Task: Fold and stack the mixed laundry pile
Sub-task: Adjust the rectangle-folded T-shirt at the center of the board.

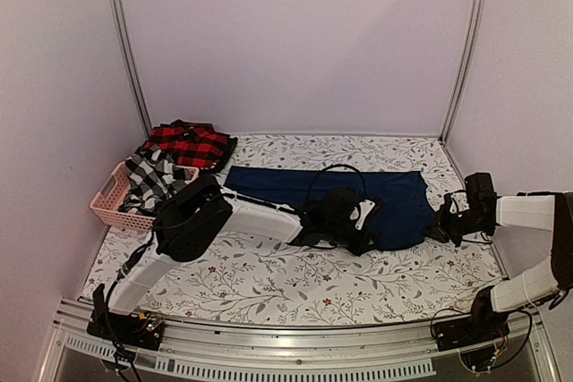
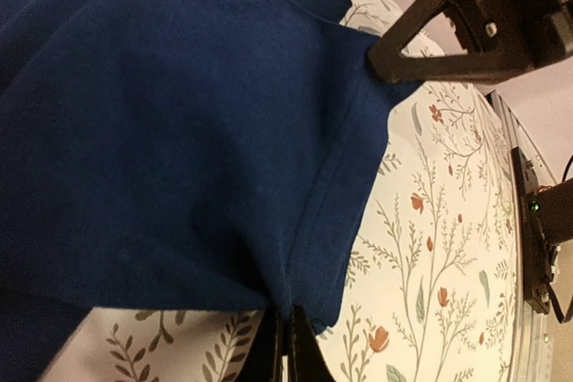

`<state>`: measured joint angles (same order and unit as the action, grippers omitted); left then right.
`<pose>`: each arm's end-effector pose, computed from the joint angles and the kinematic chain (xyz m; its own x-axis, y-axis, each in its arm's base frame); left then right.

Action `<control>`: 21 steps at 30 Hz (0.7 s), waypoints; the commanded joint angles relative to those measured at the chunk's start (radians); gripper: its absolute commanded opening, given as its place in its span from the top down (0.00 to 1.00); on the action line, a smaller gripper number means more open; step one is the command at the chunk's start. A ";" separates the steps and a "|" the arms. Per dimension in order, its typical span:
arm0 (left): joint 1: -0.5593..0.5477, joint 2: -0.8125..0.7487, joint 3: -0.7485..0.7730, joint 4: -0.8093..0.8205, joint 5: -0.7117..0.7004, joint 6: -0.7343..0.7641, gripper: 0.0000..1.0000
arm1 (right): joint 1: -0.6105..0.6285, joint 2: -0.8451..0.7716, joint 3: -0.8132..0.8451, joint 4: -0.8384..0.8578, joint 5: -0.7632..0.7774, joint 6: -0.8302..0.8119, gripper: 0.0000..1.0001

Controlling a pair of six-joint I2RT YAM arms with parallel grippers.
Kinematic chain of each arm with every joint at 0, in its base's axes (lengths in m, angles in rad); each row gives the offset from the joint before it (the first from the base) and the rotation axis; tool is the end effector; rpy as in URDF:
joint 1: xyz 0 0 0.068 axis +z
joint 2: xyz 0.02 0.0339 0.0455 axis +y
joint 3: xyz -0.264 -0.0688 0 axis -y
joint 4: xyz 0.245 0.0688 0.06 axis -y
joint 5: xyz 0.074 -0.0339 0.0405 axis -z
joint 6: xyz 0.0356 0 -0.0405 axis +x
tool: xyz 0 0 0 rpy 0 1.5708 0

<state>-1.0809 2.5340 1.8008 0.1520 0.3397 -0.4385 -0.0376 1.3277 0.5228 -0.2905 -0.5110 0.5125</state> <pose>0.2478 -0.4899 0.0858 -0.6428 0.3546 -0.6791 0.7622 0.3849 -0.5205 0.2181 0.0092 0.1413 -0.8679 0.4607 -0.1857 0.2693 0.7506 0.6034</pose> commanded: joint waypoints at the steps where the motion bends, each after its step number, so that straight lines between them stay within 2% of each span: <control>1: 0.007 -0.086 -0.037 -0.045 -0.008 0.028 1.00 | 0.005 -0.036 0.070 0.023 -0.033 -0.008 1.00; 6: 0.054 -0.146 -0.056 -0.028 -0.008 0.027 1.00 | 0.005 0.003 0.145 0.064 -0.053 -0.005 1.00; 12: 0.122 -0.148 -0.013 -0.034 -0.011 0.044 1.00 | 0.004 0.101 0.260 0.155 -0.061 0.005 1.00; 16: 0.177 -0.100 0.036 0.008 0.024 0.015 1.00 | 0.004 0.186 0.325 0.248 -0.082 0.048 1.00; 21: 0.231 -0.011 0.171 0.016 0.035 0.020 1.00 | 0.005 0.315 0.397 0.341 -0.116 0.079 1.00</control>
<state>-0.8898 2.4527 1.8790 0.1543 0.3561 -0.4206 -0.0311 1.5661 0.8669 -0.0689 -0.6094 0.5587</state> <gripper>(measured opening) 0.006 0.007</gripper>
